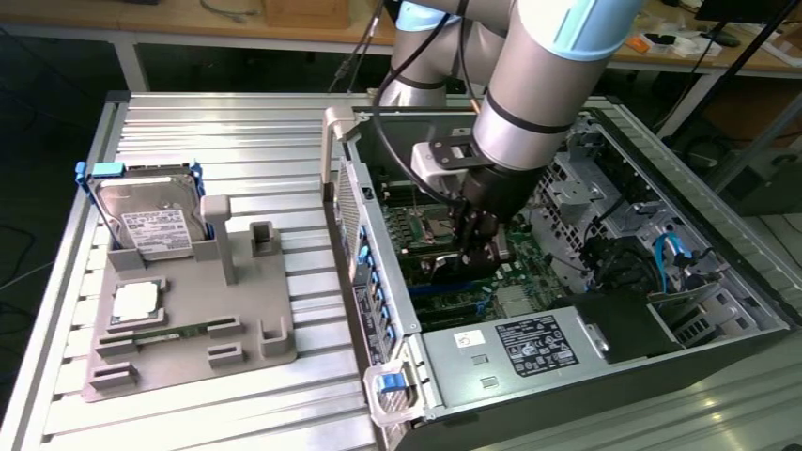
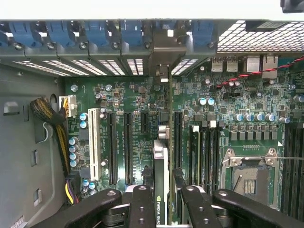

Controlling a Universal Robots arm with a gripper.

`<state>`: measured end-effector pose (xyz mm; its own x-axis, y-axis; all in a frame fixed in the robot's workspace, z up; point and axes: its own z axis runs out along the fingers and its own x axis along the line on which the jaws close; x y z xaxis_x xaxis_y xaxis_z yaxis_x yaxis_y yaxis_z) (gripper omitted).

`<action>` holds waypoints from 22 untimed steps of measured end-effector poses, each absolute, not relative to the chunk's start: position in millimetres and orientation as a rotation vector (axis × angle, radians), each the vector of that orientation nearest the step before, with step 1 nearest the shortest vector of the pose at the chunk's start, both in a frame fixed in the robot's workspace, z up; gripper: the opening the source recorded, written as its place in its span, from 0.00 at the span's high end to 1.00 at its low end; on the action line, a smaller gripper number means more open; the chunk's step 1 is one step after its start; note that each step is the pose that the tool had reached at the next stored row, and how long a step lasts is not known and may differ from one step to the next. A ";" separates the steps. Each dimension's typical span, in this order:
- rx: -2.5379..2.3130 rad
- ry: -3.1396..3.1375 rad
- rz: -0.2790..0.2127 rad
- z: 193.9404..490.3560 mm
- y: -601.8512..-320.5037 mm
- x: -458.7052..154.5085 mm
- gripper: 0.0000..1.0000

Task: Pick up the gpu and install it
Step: 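Insert the gpu into the slot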

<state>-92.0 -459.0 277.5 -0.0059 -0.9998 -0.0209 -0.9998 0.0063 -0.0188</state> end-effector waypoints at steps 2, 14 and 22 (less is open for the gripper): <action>-2.193 2.206 -0.002 277.5 -459.0 -92.7 0.73; -2.166 2.230 -0.006 277.3 -460.0 -88.6 0.73; -2.147 2.248 -0.006 277.3 -460.7 -88.2 0.73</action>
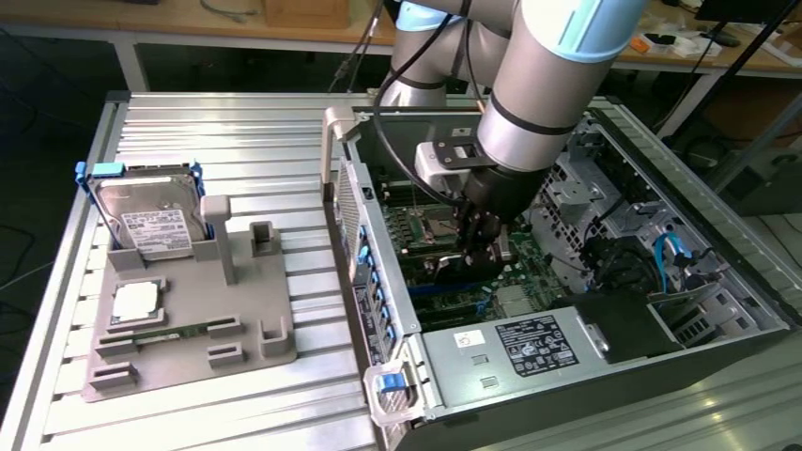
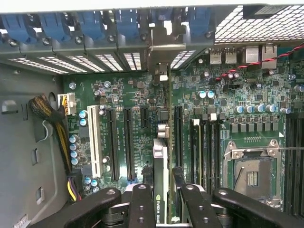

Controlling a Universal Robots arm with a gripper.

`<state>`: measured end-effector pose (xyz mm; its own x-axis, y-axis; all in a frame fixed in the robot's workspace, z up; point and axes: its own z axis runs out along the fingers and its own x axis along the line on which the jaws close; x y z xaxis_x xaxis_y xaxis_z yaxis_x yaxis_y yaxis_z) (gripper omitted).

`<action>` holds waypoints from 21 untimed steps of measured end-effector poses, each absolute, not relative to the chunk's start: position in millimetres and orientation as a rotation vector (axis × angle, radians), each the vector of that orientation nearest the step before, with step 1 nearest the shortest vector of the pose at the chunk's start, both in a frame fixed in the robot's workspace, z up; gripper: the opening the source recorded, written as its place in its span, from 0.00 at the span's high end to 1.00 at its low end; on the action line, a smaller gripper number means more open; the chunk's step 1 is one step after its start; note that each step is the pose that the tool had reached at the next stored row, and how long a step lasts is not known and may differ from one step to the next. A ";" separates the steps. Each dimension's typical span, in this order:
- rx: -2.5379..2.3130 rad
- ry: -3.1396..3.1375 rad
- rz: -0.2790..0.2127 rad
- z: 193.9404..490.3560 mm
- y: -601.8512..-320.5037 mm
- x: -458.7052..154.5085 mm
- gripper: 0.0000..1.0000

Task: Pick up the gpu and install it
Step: 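Insert the gpu into the slot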

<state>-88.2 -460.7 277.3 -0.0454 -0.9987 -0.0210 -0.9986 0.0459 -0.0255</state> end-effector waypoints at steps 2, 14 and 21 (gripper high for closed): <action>-2.147 2.249 -0.006 277.3 -460.8 -88.5 0.73; -2.146 2.248 -0.008 277.3 -460.9 -94.3 0.73; -2.146 2.248 -0.008 278.0 -461.1 -94.7 0.73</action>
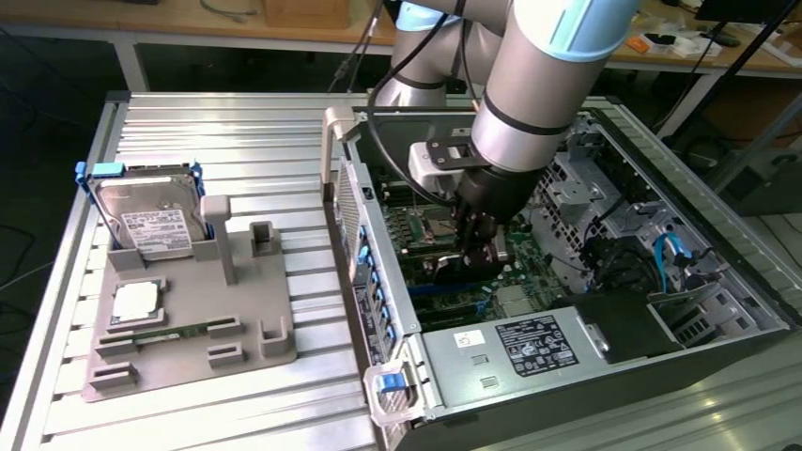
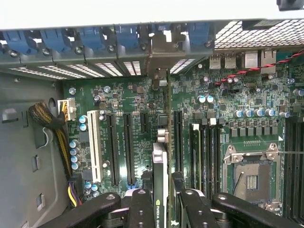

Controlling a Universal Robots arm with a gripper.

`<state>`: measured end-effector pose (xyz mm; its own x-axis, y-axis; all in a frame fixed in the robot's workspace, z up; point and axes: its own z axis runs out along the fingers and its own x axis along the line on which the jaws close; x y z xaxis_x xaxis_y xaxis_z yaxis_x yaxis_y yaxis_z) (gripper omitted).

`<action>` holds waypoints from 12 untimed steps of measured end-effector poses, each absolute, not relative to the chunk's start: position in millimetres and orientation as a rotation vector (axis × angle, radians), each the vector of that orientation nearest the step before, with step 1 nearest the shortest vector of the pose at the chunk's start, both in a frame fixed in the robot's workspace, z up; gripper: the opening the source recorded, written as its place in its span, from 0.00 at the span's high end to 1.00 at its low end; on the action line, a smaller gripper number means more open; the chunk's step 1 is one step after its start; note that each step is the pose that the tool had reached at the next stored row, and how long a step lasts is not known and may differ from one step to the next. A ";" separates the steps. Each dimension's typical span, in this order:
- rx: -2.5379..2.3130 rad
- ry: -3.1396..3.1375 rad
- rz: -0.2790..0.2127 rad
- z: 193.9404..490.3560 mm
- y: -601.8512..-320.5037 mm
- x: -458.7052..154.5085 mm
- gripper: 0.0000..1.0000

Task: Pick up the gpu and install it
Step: 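Insert the gpu into the slot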

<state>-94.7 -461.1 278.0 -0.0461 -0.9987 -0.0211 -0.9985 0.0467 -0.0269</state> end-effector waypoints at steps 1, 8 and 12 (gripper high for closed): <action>-2.146 2.248 -0.007 278.8 -461.1 -94.8 0.73; -2.144 2.247 -0.004 281.2 -461.1 -94.7 0.73; -2.142 2.245 0.000 281.2 -461.2 -95.0 0.73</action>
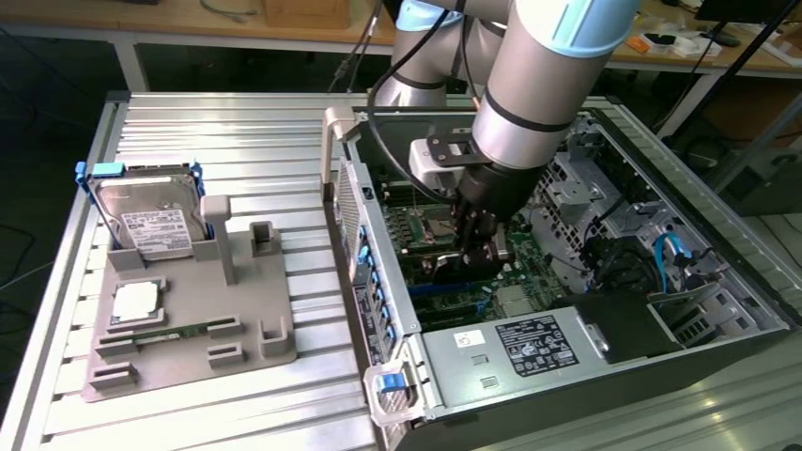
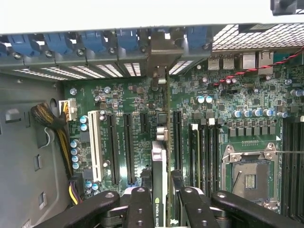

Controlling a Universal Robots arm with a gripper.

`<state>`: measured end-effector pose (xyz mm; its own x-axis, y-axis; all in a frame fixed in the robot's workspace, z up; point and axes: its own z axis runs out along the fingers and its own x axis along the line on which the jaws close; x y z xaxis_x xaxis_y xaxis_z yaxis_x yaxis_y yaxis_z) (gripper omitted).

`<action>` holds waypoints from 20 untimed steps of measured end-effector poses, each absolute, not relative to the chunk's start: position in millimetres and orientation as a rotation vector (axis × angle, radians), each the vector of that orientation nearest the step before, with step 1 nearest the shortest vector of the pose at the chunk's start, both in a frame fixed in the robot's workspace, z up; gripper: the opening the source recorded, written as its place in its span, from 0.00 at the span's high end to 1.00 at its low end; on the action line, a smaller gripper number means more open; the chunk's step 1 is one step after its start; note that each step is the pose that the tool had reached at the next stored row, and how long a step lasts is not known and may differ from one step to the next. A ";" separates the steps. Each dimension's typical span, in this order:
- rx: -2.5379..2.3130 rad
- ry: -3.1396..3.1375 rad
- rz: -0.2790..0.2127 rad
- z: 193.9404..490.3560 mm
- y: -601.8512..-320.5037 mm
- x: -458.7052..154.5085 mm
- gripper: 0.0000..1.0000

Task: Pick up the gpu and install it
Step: 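Insert the gpu into the slot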

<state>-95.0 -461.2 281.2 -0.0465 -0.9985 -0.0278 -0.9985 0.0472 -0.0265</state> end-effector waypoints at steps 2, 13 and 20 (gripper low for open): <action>-2.140 2.243 0.004 281.2 -461.3 -95.3 0.73; -2.134 2.239 0.015 280.9 -462.0 -99.2 0.73; -2.129 2.243 0.015 280.8 -465.0 -95.3 0.73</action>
